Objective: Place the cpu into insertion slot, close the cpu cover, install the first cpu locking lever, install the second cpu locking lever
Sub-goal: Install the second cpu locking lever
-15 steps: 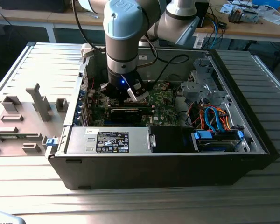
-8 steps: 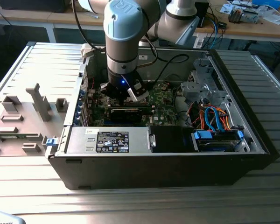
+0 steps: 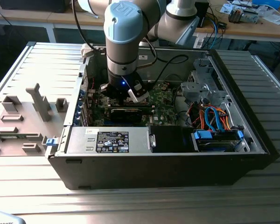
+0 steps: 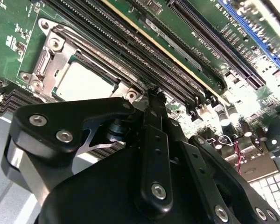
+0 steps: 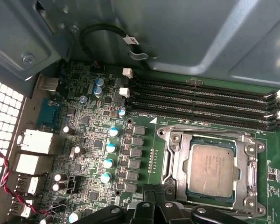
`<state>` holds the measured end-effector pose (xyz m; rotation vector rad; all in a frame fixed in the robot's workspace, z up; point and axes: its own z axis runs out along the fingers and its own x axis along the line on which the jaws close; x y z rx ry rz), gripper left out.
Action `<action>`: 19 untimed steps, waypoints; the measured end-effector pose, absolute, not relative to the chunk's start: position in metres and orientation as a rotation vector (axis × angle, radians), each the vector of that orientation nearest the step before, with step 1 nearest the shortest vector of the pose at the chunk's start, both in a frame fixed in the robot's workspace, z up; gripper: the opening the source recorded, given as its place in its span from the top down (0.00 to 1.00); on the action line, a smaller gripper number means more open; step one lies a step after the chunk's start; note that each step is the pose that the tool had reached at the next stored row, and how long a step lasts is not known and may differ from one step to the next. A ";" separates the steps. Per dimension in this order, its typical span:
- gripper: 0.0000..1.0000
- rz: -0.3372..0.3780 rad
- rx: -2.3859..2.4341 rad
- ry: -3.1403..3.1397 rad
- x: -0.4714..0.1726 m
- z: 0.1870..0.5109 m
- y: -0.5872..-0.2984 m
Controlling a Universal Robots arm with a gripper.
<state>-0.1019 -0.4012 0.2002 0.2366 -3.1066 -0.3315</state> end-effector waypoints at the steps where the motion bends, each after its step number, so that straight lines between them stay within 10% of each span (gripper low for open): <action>1: 0.89 -0.333 0.241 -3.105 -0.102 0.200 -0.401; 19: 0.89 -0.289 0.252 -3.096 -0.076 0.207 -0.401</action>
